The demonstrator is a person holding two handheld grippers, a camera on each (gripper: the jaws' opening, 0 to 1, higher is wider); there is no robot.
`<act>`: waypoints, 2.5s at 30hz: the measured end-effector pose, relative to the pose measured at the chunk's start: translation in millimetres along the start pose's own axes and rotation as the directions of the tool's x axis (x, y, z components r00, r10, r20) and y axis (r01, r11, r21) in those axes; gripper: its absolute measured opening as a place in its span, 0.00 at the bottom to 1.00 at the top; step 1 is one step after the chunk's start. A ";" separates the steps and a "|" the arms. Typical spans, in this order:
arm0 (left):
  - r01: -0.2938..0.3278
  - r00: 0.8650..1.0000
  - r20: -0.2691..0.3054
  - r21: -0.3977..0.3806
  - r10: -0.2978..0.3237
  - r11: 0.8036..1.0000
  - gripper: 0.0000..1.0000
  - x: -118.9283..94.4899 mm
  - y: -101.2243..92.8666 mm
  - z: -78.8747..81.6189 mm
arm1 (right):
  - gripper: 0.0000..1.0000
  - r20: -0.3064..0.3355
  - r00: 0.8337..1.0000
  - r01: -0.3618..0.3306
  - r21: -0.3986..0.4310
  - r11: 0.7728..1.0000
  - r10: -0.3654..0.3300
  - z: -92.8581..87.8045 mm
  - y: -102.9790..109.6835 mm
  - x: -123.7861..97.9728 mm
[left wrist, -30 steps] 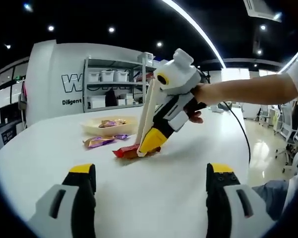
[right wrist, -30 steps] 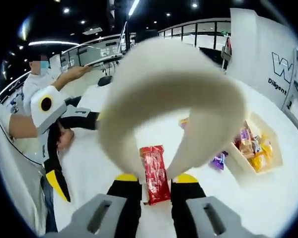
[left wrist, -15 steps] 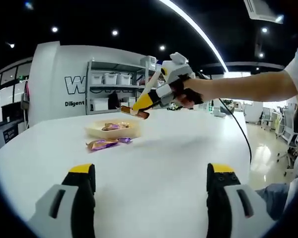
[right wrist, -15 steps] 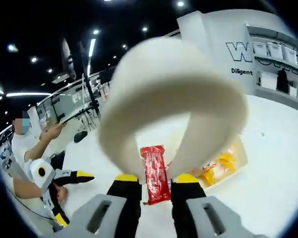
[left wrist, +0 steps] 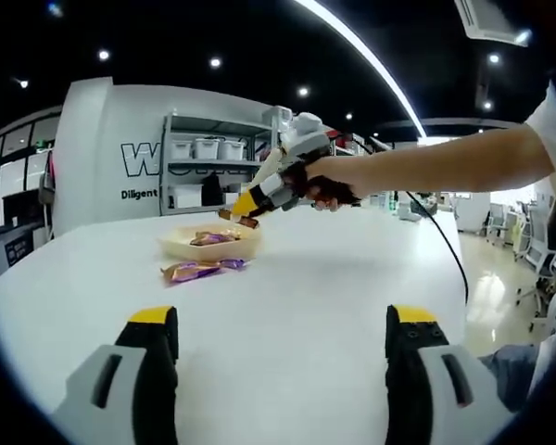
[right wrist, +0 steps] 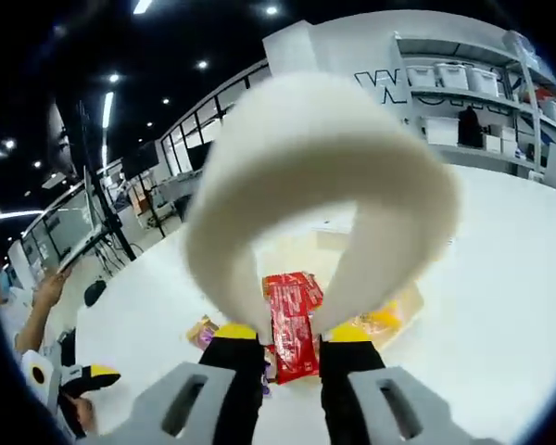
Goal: Place the target food into the container with the food tongs after gripping and lifting it, then release it inside without dropping or visibly crushing the food.
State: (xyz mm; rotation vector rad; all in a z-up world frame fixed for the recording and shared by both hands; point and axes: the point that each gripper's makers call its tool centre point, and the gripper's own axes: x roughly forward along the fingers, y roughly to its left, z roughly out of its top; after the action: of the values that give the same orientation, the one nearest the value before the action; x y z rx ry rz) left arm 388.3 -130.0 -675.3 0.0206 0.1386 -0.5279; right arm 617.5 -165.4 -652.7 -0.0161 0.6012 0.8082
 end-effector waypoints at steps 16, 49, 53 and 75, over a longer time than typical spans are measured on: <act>0.018 1.000 0.005 0.000 -0.018 1.000 0.91 -1.3 -1.0 0.4 | 0.16 -0.070 0.995 0.072 -0.053 0.996 -0.076 -18.7 -3.8 34.8; 0.014 1.000 -0.016 -0.011 -0.014 1.000 0.91 -0.5 1.2 -3.1 | 0.19 0.173 0.985 0.035 -0.036 0.999 -0.028 -13.3 43.8 -33.4; 0.019 1.000 -0.019 -0.007 -0.019 1.000 0.91 -0.4 0.0 -3.7 | 0.19 0.097 0.995 0.028 -0.101 0.994 -0.018 -37.2 54.6 -41.0; 0.027 0.999 -0.029 -0.036 -0.028 0.999 0.91 -0.6 -1.5 -5.6 | 0.19 0.101 0.993 0.065 -0.091 0.994 -0.055 -76.0 73.7 -94.7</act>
State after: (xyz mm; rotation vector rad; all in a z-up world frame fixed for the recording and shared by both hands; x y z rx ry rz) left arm 386.3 -130.7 -680.8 -0.0082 0.1774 -0.5524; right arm 478.7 -195.7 -652.3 -0.0799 0.4670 0.7736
